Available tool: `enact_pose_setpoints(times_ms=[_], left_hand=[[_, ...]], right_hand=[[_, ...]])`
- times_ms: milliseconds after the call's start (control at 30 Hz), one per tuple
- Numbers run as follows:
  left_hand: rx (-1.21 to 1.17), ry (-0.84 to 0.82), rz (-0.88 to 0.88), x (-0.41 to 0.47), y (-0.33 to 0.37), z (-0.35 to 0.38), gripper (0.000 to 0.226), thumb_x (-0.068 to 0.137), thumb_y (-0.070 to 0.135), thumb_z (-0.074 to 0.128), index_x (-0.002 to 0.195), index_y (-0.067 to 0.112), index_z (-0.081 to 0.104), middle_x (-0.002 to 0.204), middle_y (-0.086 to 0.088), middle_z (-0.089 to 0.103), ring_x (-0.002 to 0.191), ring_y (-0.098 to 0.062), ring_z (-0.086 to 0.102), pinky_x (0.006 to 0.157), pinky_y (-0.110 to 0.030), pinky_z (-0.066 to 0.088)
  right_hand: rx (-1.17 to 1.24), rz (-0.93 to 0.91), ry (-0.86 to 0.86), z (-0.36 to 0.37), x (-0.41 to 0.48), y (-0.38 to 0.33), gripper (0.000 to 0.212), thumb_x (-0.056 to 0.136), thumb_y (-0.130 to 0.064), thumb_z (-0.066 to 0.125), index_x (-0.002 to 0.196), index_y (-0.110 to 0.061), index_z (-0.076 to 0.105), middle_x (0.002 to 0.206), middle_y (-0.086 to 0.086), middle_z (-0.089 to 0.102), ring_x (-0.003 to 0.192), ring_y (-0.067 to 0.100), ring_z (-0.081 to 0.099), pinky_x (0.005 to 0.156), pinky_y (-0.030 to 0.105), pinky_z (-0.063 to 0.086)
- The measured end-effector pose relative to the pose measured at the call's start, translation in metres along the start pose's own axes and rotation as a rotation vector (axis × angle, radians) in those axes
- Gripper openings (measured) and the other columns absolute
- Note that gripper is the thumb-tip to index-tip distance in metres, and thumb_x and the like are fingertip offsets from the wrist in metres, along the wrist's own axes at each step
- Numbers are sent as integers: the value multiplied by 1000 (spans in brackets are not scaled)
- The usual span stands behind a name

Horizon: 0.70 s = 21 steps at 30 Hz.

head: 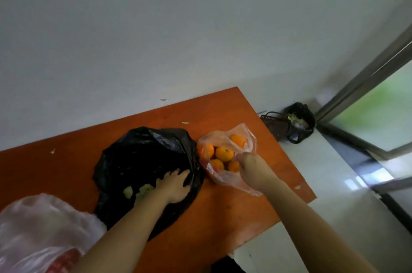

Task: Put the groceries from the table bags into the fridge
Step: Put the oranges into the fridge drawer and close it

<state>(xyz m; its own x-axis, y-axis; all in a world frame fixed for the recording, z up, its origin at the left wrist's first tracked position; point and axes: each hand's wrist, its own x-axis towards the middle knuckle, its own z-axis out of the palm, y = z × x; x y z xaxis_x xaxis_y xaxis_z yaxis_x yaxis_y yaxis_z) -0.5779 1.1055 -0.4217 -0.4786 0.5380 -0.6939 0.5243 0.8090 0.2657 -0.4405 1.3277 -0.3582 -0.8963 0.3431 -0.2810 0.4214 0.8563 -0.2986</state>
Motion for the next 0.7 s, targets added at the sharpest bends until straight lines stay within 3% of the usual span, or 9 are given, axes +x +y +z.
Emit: enact_pose_setpoints(times_ms=[100,167,233,300,367,467,567,633,700], left_hand=[[55,-163,-22,16,3,14,65,99,49,36,158,36,12,167,1,2,151,-33,3,119,-61,12],[69,-225,-50,21,4,13,62,101,44,34,158,35,13,167,0,2,151,-33,4,118,-61,12],[116,-223,-67,19,10,-1,55,100,41,32,154,30,29,162,-5,23,146,-34,23,116,-58,22],[291,24,-55,15,22,-23,43,100,39,32,132,23,56,140,-7,54,127,-31,47,107,-49,35],[432,385,-1,11,39,-47,37,101,38,34,114,20,63,121,-5,65,115,-29,54,98,-44,38],[382,720,219,12,67,-70,31,97,36,36,97,16,60,100,-6,63,94,-28,60,77,-40,46],[289,905,504,18,97,-68,19,92,30,49,93,13,59,89,-7,53,78,-23,54,61,-34,46],[234,834,672,27,112,-56,17,92,23,52,99,11,62,96,-7,56,83,-22,56,64,-32,50],[187,542,656,40,118,-41,18,96,18,47,108,10,59,112,-8,56,94,-24,58,72,-37,54]], right_hand=[[-10,10,-59,10,10,13,36,95,-2,43,124,-10,63,115,15,65,94,33,63,68,34,44],[25,11,-90,13,17,20,48,94,0,44,138,-16,53,127,14,60,102,34,63,72,36,47],[38,19,-97,12,25,26,63,93,-1,45,151,-24,37,137,15,53,104,38,63,76,43,53],[40,34,-86,8,37,30,69,94,-2,44,156,-27,27,137,16,51,101,42,63,73,45,52],[53,45,-72,3,48,33,65,95,-4,44,154,-26,29,136,16,51,101,42,63,75,45,52],[60,33,-86,2,59,38,58,95,-8,45,150,-24,36,135,14,53,102,40,63,81,51,54],[81,-7,-91,11,64,48,49,96,-15,49,144,-22,44,128,12,59,97,37,65,77,52,56],[105,-47,-128,23,64,56,36,95,-19,51,130,-17,56,118,13,66,92,35,67,75,51,56],[102,-44,-196,37,60,64,34,94,-21,53,127,-13,59,113,17,67,92,37,67,74,49,57]])
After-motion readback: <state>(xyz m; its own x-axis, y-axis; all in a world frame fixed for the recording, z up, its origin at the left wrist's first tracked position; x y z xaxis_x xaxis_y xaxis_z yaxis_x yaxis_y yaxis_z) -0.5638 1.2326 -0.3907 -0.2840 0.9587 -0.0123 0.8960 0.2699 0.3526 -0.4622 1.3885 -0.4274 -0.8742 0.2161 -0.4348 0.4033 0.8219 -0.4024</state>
